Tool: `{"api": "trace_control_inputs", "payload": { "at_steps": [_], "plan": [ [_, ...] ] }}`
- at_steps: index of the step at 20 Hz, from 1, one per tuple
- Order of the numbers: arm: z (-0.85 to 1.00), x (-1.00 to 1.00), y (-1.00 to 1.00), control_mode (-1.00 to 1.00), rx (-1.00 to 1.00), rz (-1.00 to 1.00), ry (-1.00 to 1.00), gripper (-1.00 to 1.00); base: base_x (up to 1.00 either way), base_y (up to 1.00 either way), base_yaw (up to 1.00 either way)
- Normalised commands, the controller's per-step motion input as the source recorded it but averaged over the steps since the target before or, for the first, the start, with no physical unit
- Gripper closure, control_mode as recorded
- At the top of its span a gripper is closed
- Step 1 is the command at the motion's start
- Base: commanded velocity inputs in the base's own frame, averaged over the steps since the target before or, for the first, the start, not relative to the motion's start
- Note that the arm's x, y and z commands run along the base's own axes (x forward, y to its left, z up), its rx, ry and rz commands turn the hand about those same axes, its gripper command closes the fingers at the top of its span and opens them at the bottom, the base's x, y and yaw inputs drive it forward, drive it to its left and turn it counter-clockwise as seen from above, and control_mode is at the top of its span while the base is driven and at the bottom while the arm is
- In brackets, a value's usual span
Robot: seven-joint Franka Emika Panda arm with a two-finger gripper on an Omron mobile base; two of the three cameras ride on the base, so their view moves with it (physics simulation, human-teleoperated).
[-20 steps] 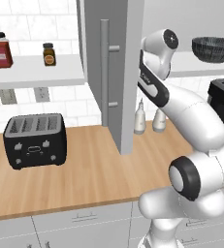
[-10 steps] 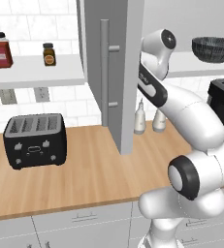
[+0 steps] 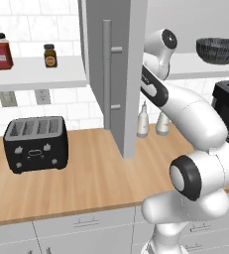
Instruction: Gather all objects into one cabinet and sort the glasses and bowls to opposite sides.
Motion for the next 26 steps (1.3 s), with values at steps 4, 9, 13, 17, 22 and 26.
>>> {"api": "trace_control_inputs", "payload": {
  "at_steps": [4,9,13,17,22,26],
  "plan": [
    [0.00,0.00,0.00,-1.00,0.00,0.00,0.00,-1.00,0.00,0.00,0.00],
    [0.00,-0.10,-0.07,-1.00,0.00,0.00,-0.01,-1.00,0.00,0.00,0.00],
    [0.00,-0.46,-0.45,-1.00,0.00,-0.05,-0.03,-1.00,0.00,0.00,0.00],
    [0.00,-0.75,-0.55,-1.00,0.02,-0.11,-0.01,-1.00,0.00,0.00,0.00],
    [0.07,-0.99,-0.64,-1.00,0.02,-0.13,0.00,-1.00,0.00,0.00,0.00],
    [0.25,-1.00,-0.62,-1.00,0.00,-0.14,0.04,-1.00,0.00,0.00,0.00]
  ]
}}
